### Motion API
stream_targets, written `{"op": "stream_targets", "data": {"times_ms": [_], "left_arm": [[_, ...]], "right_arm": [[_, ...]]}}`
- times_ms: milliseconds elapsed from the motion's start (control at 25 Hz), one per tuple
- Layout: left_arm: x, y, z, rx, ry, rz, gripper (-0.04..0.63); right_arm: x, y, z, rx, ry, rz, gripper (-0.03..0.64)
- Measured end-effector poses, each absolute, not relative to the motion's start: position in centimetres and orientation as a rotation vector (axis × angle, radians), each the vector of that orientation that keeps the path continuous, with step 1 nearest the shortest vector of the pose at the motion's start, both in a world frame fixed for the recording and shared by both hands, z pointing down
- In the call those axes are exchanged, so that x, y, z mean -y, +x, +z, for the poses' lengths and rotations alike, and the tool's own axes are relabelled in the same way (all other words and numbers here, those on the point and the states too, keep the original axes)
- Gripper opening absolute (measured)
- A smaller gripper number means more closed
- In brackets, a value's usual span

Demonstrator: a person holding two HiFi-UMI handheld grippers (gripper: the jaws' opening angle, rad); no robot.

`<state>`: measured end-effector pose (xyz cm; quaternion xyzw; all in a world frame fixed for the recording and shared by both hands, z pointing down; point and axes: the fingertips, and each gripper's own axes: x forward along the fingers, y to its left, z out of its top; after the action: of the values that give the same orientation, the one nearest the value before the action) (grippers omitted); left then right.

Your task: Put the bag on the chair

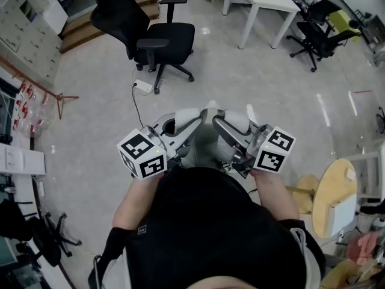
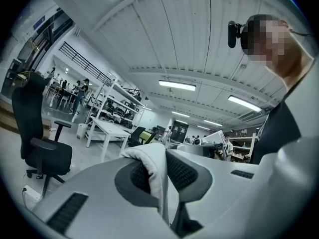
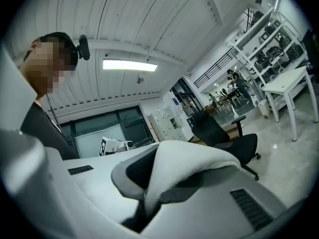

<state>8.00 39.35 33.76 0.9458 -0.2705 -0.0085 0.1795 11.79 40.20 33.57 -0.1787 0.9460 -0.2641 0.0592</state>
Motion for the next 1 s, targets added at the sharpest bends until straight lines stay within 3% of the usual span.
{"op": "stream_targets", "data": {"times_ms": [360,1000], "left_arm": [[-34.7,7.6,35.8,0.687,2.655,-0.002,0.054],[-19.8,-2.3,34.1,0.728,2.789,0.061,0.054]], "right_arm": [[-35.6,11.4,35.1,-2.822,-0.628,-0.862,0.029],[-21.3,1.6,33.8,-2.789,-0.623,-0.881,0.031]]}}
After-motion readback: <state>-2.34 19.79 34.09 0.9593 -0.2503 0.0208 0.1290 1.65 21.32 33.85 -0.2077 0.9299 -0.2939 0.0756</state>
